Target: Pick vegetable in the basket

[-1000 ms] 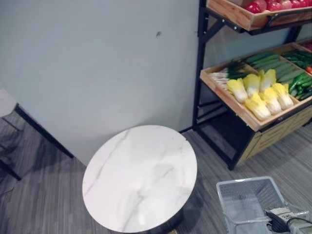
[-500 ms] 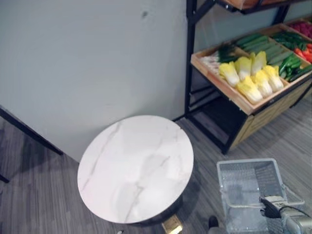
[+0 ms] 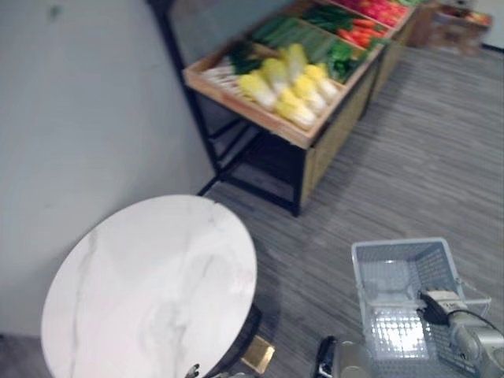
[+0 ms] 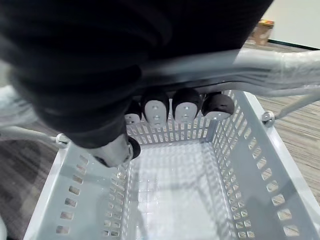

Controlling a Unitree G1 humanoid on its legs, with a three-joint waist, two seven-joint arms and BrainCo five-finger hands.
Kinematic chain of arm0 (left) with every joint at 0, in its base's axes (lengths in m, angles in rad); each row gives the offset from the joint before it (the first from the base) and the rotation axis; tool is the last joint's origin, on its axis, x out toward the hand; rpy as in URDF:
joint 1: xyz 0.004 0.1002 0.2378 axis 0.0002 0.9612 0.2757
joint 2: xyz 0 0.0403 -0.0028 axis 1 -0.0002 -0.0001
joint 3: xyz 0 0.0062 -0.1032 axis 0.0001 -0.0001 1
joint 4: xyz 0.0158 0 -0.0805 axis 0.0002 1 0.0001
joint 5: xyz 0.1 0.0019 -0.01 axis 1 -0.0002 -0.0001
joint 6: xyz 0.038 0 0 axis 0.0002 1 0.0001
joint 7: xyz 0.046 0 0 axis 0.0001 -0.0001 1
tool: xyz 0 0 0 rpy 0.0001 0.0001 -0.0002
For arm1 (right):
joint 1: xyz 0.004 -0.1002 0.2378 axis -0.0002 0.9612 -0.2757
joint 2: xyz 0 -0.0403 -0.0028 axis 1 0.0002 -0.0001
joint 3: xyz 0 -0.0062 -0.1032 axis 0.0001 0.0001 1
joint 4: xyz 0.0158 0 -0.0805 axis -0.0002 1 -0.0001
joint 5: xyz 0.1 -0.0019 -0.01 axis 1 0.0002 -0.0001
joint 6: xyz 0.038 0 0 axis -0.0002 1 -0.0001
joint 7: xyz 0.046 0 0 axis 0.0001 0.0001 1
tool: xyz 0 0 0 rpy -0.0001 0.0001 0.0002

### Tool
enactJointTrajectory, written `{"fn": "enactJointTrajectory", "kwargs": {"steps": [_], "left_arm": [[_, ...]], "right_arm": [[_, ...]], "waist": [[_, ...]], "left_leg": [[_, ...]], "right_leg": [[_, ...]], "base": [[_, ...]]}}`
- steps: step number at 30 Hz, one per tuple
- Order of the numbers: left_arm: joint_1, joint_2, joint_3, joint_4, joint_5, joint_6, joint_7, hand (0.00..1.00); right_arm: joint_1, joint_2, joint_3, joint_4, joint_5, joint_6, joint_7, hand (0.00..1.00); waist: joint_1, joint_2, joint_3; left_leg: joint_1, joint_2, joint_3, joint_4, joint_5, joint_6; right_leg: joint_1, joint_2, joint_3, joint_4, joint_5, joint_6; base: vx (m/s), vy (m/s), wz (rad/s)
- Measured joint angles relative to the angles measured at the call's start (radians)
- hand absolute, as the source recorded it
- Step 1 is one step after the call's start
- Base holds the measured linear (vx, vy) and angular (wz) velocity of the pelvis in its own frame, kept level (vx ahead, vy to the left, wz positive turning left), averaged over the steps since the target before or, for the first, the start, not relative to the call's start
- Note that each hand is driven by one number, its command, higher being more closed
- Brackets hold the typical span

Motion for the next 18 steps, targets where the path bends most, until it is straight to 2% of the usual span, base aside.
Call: {"fn": "enactJointTrajectory", "kwargs": {"steps": [1,2,3,4,5,7,9,10,11,12,13,14,15,17,18], "left_arm": [[-0.013,-0.004,-0.001,0.000,0.000,0.000,0.000,0.00],[-0.017,-0.012,-0.005,-0.002,0.000,-0.004,-0.002,0.00],[-0.023,0.000,-0.005,-0.001,0.002,-0.006,-0.005,0.00],[-0.022,0.001,-0.003,0.006,0.000,0.000,-0.003,0.00],[-0.013,0.000,-0.003,0.016,0.000,0.001,-0.003,0.00],[-0.019,-0.002,-0.002,0.018,0.000,0.000,0.000,0.00],[-0.019,-0.009,-0.002,0.019,0.000,-0.003,0.003,0.00],[-0.017,-0.013,-0.002,0.021,0.000,-0.003,0.005,0.00],[-0.006,-0.014,0.008,0.019,-0.003,-0.007,0.007,0.00],[-0.005,-0.014,0.008,0.019,-0.003,-0.007,0.007,0.00],[-0.004,-0.012,0.008,0.008,-0.002,-0.008,0.009,0.00],[-0.003,-0.015,0.008,-0.007,-0.003,-0.010,0.009,0.00],[0.001,-0.015,0.008,-0.013,-0.003,-0.012,0.011,0.00],[0.016,-0.016,0.008,-0.023,-0.004,-0.022,0.014,0.00],[0.019,-0.019,0.008,-0.026,-0.004,-0.022,0.014,0.00]], "right_arm": [[-0.020,0.003,0.012,-0.009,0.000,0.004,0.001,1.00],[-0.015,-0.001,0.016,-0.014,-0.002,0.008,0.001,1.00],[-0.006,-0.009,0.027,-0.017,-0.022,0.008,0.005,1.00],[-0.005,-0.011,0.040,-0.019,-0.027,0.009,0.011,1.00],[0.011,-0.008,0.046,-0.045,-0.031,0.009,0.015,1.00],[0.011,-0.002,0.048,-0.064,-0.034,0.009,0.015,1.00],[0.016,-0.002,0.052,-0.066,-0.033,0.009,0.016,1.00],[0.024,-0.001,0.064,-0.066,-0.033,0.009,0.017,1.00],[0.033,-0.004,0.078,-0.066,-0.033,0.009,0.017,1.00],[0.035,-0.004,0.078,-0.066,-0.033,0.009,0.017,1.00],[0.038,-0.009,0.087,-0.066,-0.033,0.011,0.017,1.00],[0.036,-0.015,0.088,-0.066,-0.033,0.011,0.017,1.00],[0.036,-0.015,0.088,-0.066,-0.033,0.011,0.017,1.00],[0.036,-0.014,0.088,-0.064,-0.033,0.009,0.017,1.00],[0.035,-0.013,0.087,-0.062,-0.033,0.008,0.017,1.00]], "waist": [[0.007,0.026,-0.001],[0.000,0.037,-0.006],[0.001,0.004,0.001],[0.009,0.020,-0.008],[0.011,0.050,-0.030],[0.004,0.057,-0.037],[0.002,0.050,-0.037],[0.003,0.056,-0.040],[0.004,0.041,-0.031],[0.004,0.041,-0.031],[0.022,0.041,-0.032],[0.037,0.038,-0.031],[0.040,0.036,-0.032],[0.057,0.030,-0.032],[0.062,0.030,-0.032]], "left_leg": [[0.019,0.019,0.055,-0.016,-0.001,0.002],[0.018,0.031,0.083,-0.025,-0.004,-0.003],[0.034,0.023,0.120,0.005,-0.022,-0.046],[0.032,0.040,0.131,0.020,-0.027,-0.048],[0.024,0.071,0.138,0.026,-0.025,-0.047],[0.011,0.093,0.139,0.071,0.002,-0.038],[-0.029,0.151,0.125,0.228,0.012,-0.036],[-0.067,0.216,0.098,0.390,0.034,-0.003],[-0.106,0.272,0.064,0.538,0.082,0.039],[-0.111,0.277,0.059,0.554,0.087,0.045],[-0.172,0.303,-0.013,0.718,0.110,0.087],[-0.230,0.271,-0.087,0.792,0.108,0.084],[-0.265,0.244,-0.132,0.808,0.102,0.074],[-0.354,0.145,-0.272,0.766,0.082,0.042],[-0.366,0.128,-0.291,0.736,0.077,0.035]], "right_leg": [[0.016,0.013,-0.028,-0.063,-0.071,0.031],[-0.001,-0.024,-0.091,0.008,-0.105,0.041],[-0.015,-0.034,-0.071,0.030,-0.089,0.026],[-0.012,-0.001,-0.043,0.000,-0.079,0.032],[0.003,0.056,-0.030,-0.080,-0.052,0.031],[0.009,0.096,0.005,-0.147,-0.024,0.021],[0.034,0.119,0.022,-0.186,-0.018,0.020],[0.073,0.131,0.022,-0.213,-0.014,0.014],[0.119,0.144,0.031,-0.237,-0.009,-0.010],[0.125,0.145,0.033,-0.239,-0.009,-0.013],[0.161,0.143,0.069,-0.250,-0.012,-0.031],[0.175,0.133,0.097,-0.257,-0.011,-0.032],[0.179,0.126,0.107,-0.261,-0.007,-0.036],[0.192,0.103,0.154,-0.267,-0.003,-0.030],[0.193,0.098,0.166,-0.267,0.004,-0.020]], "base": [[-0.04,-0.180,-1.67],[-0.01,-0.136,-1.39],[0.00,-0.052,-1.01],[0.02,-0.081,-1.14],[0.08,-0.084,-0.81],[0.12,-0.104,-0.73],[0.12,-0.069,-0.50],[0.16,-0.054,-0.25],[0.16,-0.041,-0.19],[0.16,0.006,-0.30],[0.16,0.063,-0.52],[0.16,0.079,-0.61],[0.16,0.100,-0.58],[0.18,0.118,-0.58],[0.17,0.110,-0.64]]}}
